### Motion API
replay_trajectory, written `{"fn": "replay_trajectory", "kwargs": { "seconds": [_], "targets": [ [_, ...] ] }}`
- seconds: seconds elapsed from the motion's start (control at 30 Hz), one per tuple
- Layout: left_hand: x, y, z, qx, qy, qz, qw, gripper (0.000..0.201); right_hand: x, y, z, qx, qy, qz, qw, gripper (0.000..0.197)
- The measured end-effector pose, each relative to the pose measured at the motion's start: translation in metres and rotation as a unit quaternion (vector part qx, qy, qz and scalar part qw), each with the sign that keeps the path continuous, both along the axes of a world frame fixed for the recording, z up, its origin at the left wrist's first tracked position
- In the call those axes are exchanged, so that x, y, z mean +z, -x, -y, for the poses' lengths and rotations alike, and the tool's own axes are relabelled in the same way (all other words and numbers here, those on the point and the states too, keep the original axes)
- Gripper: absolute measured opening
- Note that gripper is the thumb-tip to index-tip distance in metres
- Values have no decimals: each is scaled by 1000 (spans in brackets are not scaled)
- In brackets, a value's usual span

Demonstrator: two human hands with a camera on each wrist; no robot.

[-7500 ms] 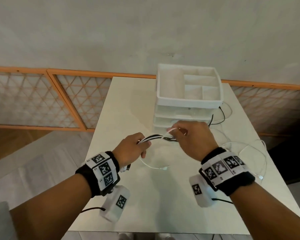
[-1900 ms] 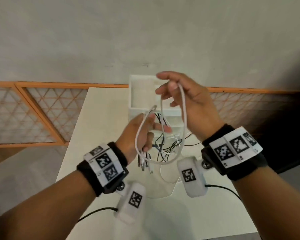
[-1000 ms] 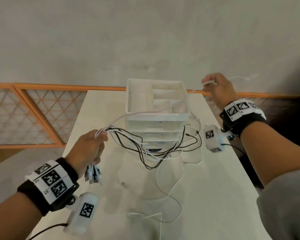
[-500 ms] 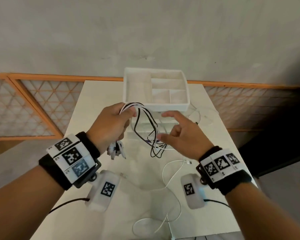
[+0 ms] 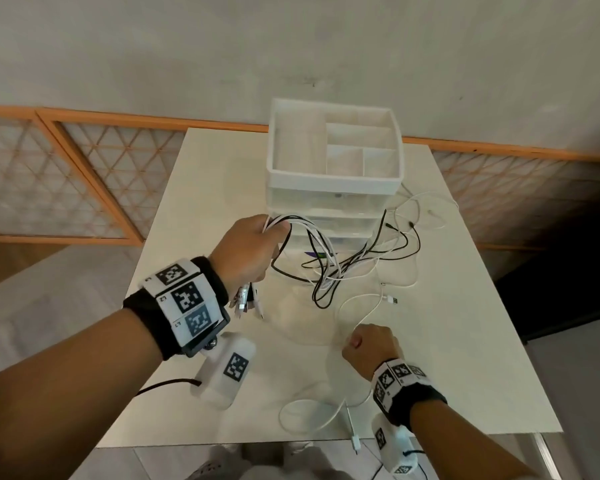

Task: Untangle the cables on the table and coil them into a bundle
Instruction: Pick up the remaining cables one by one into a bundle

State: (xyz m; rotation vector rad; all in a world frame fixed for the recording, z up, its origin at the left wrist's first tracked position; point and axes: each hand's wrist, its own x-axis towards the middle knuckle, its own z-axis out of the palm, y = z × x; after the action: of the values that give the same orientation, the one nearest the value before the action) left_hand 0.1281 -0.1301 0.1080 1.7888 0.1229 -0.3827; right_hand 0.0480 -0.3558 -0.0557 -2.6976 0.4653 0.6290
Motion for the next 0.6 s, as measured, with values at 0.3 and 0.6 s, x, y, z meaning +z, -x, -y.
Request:
{"fn": "replay_trajectory", "kwargs": {
  "seconds": [0.3, 0.6],
  "targets": [
    [-18, 2, -23, 104, 32, -66, 992, 33, 58, -30, -3, 4, -88, 154, 984, 9],
    [-2, -12, -59, 240, 130, -97, 957, 31, 149, -56, -6, -11, -208, 382, 900, 19]
  ]
}}
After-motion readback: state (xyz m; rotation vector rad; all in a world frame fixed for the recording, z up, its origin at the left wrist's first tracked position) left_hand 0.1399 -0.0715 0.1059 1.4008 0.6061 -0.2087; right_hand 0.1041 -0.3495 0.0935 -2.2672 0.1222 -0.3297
